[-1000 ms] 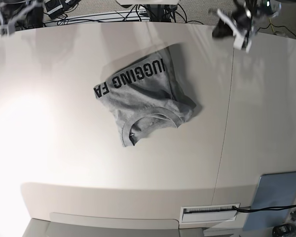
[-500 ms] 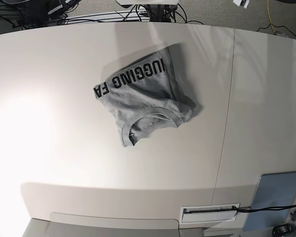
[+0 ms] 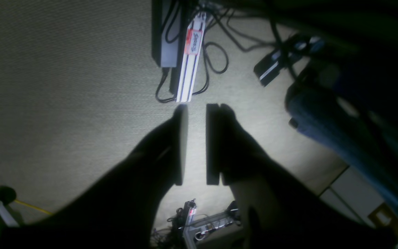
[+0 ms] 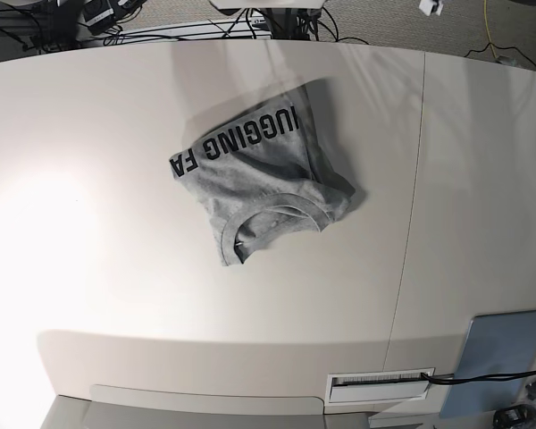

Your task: Fold the T-shirt properly

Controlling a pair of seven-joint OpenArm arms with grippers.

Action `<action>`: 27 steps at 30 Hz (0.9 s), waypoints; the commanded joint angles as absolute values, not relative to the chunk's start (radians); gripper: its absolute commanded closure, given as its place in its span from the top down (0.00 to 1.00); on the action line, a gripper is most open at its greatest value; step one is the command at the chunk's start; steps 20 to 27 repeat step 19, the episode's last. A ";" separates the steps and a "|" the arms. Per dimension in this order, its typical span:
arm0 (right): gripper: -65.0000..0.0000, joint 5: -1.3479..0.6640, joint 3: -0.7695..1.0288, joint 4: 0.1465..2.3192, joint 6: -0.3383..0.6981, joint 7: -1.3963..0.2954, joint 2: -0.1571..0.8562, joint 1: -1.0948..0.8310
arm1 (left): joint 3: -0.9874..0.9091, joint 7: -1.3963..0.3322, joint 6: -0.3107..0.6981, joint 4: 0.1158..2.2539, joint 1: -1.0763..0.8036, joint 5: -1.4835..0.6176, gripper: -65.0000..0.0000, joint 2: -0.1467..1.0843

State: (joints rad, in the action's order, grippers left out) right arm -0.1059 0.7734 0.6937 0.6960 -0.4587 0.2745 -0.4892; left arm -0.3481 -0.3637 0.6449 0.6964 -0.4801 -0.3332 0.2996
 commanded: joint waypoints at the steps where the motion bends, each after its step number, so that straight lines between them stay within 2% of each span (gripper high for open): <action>1: 0.00 -0.085 0.746 0.678 0.698 -0.424 0.300 -0.487 | -0.349 -0.365 0.655 0.670 -0.467 -0.331 0.17 0.307; 5: 0.00 -0.031 0.575 0.627 0.698 -0.278 0.315 -0.431 | -0.349 -0.358 0.622 0.567 -0.351 -0.255 0.17 0.268; 10: 0.00 -0.030 0.340 0.624 0.696 -0.257 0.308 -0.381 | -0.349 -0.357 0.526 0.471 -0.258 -0.134 0.17 0.176; 14: 0.00 -0.030 0.204 0.624 0.607 -0.256 0.308 -0.368 | -0.349 -0.313 0.485 0.447 -0.247 -0.070 0.17 0.129; 18: 0.00 -0.030 0.139 0.624 0.563 -0.250 0.308 -0.368 | -0.349 -0.313 0.466 0.447 -0.247 -0.070 0.17 0.115; 27: 0.00 -0.030 0.136 0.624 0.561 -0.250 0.308 -0.368 | -0.349 -0.313 0.466 0.447 -0.247 -0.070 0.17 0.114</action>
